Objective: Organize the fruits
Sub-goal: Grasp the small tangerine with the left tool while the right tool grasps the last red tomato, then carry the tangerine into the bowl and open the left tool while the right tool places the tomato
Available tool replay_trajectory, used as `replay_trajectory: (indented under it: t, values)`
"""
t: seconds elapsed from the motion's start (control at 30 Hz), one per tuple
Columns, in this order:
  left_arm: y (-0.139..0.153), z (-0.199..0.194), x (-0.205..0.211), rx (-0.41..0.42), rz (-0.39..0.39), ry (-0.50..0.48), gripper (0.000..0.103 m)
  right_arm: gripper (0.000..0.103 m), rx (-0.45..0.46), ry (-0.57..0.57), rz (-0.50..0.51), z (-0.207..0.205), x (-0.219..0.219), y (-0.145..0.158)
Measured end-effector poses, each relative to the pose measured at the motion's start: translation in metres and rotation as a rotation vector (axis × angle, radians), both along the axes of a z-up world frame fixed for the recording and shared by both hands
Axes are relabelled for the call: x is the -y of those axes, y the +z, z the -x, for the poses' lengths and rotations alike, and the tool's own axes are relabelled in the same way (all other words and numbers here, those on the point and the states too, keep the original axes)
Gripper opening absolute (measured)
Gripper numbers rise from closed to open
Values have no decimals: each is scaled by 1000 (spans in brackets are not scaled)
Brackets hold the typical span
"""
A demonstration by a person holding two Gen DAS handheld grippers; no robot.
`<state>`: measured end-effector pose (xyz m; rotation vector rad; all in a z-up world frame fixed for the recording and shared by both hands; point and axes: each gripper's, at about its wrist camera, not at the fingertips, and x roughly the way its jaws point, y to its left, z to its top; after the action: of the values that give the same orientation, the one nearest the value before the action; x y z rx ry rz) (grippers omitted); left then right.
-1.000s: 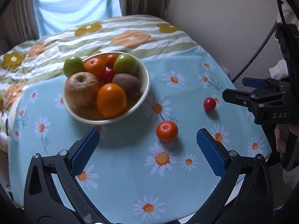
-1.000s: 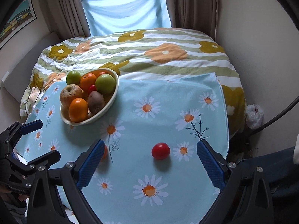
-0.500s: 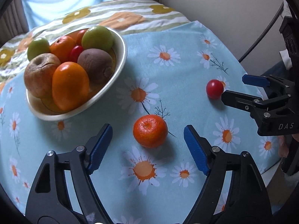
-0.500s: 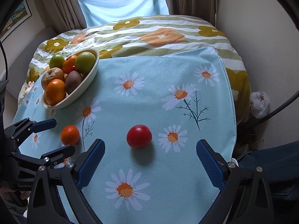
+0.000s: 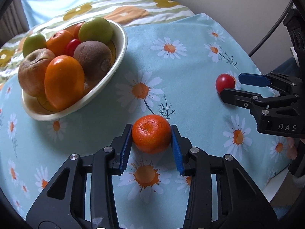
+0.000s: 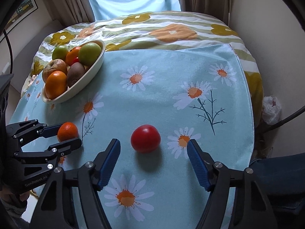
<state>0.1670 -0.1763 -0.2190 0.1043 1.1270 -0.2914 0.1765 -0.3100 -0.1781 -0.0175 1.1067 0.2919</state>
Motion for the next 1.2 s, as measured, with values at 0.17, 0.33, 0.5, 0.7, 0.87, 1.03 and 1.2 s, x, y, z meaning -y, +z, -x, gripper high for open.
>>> replay_trajectory:
  t: [0.17, 0.33, 0.5, 0.7, 0.87, 1.03, 1.2]
  values:
    - [1, 4, -4, 1, -18, 16, 43, 58, 4, 14, -4, -1, -5, -1]
    - [1, 7, -8, 2, -23, 30, 43, 47, 6, 34, 3, -3, -10, -4]
    - [1, 8, -9, 6, -24, 46, 43, 33, 5, 45, 17, -5, -12, -7]
    - [11, 9, -13, 24, -15, 71, 43, 31, 24, 66, 16, -5, -15, 1]
    - [29, 11, -18, 54, -7, 93, 43, 31, 46, 89, 2, -7, -19, 17]
    - [54, 11, -24, 91, 1, 115, 43, 31, 70, 109, -15, -8, -25, 37]
    - [82, 10, -33, 138, 3, 138, 43, 31, 93, 134, -32, -11, -33, 60]
